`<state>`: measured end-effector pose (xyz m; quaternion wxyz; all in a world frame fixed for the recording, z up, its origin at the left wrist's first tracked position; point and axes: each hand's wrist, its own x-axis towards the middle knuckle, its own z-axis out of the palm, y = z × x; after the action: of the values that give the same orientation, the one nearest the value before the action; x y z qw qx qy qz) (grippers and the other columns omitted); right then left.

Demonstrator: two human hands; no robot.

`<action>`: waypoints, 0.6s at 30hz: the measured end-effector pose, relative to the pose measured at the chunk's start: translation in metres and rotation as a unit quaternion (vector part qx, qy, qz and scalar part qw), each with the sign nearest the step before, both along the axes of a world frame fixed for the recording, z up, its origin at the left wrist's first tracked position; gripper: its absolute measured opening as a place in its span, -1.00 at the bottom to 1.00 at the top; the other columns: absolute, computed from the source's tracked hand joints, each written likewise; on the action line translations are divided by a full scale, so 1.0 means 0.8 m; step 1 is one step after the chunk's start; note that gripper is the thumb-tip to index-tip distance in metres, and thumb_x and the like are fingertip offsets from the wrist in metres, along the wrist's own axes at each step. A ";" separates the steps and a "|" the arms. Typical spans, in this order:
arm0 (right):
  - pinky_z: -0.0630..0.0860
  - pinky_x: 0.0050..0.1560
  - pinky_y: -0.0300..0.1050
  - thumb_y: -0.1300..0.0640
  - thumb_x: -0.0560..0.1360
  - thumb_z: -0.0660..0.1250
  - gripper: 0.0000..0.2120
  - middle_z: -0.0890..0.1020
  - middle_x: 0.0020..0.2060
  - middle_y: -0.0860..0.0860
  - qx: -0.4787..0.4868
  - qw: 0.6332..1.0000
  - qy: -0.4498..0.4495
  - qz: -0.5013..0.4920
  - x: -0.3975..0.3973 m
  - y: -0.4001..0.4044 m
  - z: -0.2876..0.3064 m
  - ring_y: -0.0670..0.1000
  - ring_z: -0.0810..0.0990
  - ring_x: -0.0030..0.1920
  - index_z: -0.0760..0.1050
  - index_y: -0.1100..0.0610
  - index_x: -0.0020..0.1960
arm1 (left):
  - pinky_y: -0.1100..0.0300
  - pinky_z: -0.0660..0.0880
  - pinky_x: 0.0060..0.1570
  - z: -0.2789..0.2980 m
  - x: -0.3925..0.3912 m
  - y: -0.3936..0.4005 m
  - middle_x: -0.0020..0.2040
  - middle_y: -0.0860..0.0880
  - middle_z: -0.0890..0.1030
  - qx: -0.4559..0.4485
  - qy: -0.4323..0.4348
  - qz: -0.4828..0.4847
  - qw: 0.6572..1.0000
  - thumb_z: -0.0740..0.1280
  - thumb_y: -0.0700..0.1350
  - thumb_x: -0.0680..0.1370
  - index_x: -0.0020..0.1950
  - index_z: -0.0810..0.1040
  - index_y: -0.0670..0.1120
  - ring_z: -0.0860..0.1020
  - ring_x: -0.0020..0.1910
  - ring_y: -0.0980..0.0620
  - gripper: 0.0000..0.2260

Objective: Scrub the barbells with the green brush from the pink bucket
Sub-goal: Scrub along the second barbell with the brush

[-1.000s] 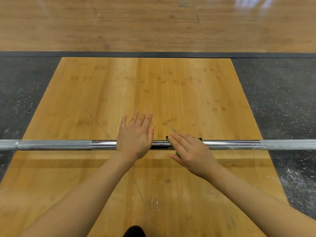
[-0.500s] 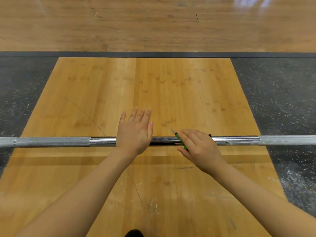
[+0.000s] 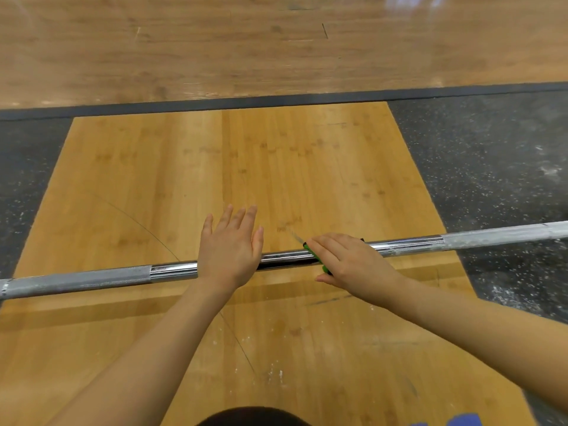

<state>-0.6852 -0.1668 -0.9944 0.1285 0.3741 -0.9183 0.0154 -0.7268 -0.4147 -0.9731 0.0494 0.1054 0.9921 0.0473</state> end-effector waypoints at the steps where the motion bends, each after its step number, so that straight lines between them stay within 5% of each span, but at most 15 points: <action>1: 0.58 0.07 0.08 -0.10 0.46 0.37 -0.36 0.59 0.14 0.20 0.007 1.000 -0.007 -0.001 0.000 0.003 0.001 0.19 0.59 0.11 0.30 0.28 0.35 | -0.08 -0.03 0.48 0.001 0.001 0.000 0.51 0.03 0.27 0.001 -0.002 -0.001 1.000 -0.17 0.12 0.64 0.56 0.10 0.02 0.09 0.54 0.00 -0.50; 9: 0.46 0.24 0.19 -0.15 0.48 0.35 -0.37 0.44 0.35 0.21 0.063 0.992 -0.059 -0.091 0.012 0.051 0.020 0.24 0.48 0.27 0.26 0.05 0.46 | -0.08 0.02 0.47 0.006 -0.001 0.000 0.49 0.01 0.32 0.005 0.003 -0.009 1.000 -0.19 0.10 0.64 0.54 0.17 0.00 0.14 0.53 0.00 -0.49; 18: 0.56 0.09 0.14 -0.07 0.46 0.37 -0.42 0.51 0.25 0.24 0.002 0.995 -0.070 -0.073 0.009 0.060 0.015 0.26 0.55 0.15 0.37 0.23 0.35 | -0.08 0.09 0.43 0.008 0.001 0.015 0.40 -0.06 0.44 -0.006 0.033 -0.032 0.999 -0.14 0.12 0.64 0.48 0.32 -0.08 0.26 0.48 -0.07 -0.48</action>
<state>-0.6782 -0.1188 -0.9823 0.0640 0.3040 -0.9500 0.0303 -0.7261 -0.4024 -0.9667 0.0186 0.1379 0.9896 0.0360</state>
